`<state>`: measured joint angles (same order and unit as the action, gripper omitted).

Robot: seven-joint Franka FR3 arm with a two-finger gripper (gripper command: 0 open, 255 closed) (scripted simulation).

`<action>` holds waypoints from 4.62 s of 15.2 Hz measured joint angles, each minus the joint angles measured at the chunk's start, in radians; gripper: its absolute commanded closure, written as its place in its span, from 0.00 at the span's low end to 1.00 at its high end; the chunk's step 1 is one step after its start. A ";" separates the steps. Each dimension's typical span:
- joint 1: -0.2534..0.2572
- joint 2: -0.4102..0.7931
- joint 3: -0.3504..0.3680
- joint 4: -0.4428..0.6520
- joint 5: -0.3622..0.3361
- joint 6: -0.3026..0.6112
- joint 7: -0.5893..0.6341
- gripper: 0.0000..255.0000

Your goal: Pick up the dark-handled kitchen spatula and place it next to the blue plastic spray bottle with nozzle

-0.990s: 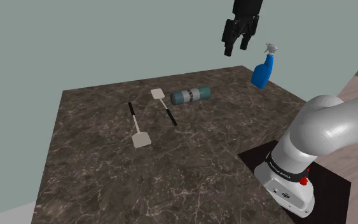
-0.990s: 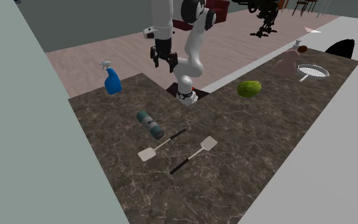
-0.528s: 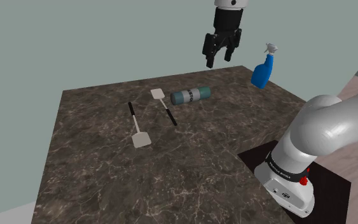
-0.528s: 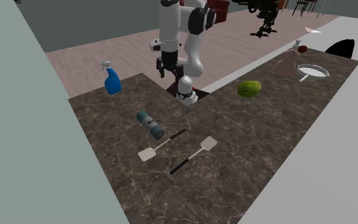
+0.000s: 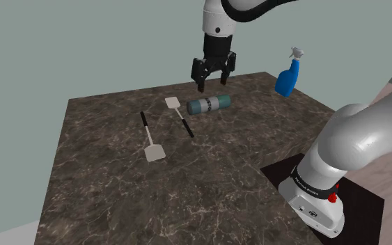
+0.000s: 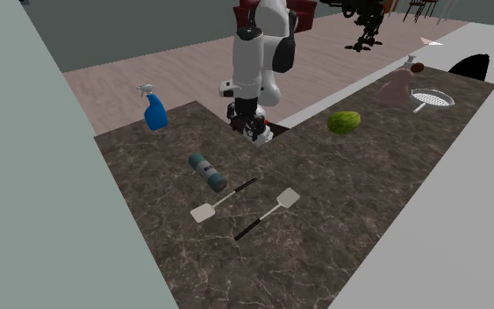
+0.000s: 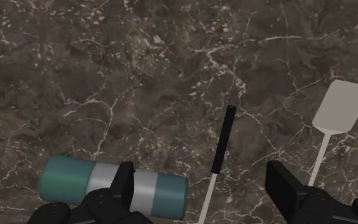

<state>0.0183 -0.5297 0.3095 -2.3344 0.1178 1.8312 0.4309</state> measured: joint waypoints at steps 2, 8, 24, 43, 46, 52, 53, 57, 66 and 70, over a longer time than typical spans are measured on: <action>0.002 0.049 0.041 0.008 0.006 0.047 0.058 0.00; -0.016 0.262 0.151 0.083 -0.035 0.196 0.234 0.00; 0.046 0.794 0.228 0.377 -0.353 0.380 0.663 0.00; 0.054 0.832 0.216 0.361 -0.383 0.429 0.683 1.00; 0.053 0.828 0.217 0.361 -0.380 0.424 0.682 1.00; 0.043 0.787 0.229 0.390 -0.346 0.362 0.655 1.00; 0.042 0.781 0.231 0.397 -0.341 0.351 0.653 1.00; 0.035 0.755 0.237 0.419 -0.321 0.308 0.635 1.00; 0.031 0.711 0.247 0.492 -0.285 0.199 0.610 1.00; 0.029 0.694 0.250 0.527 -0.272 0.150 0.600 1.00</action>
<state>0.0474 0.1643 0.5597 -1.8074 -0.1546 1.9810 1.0314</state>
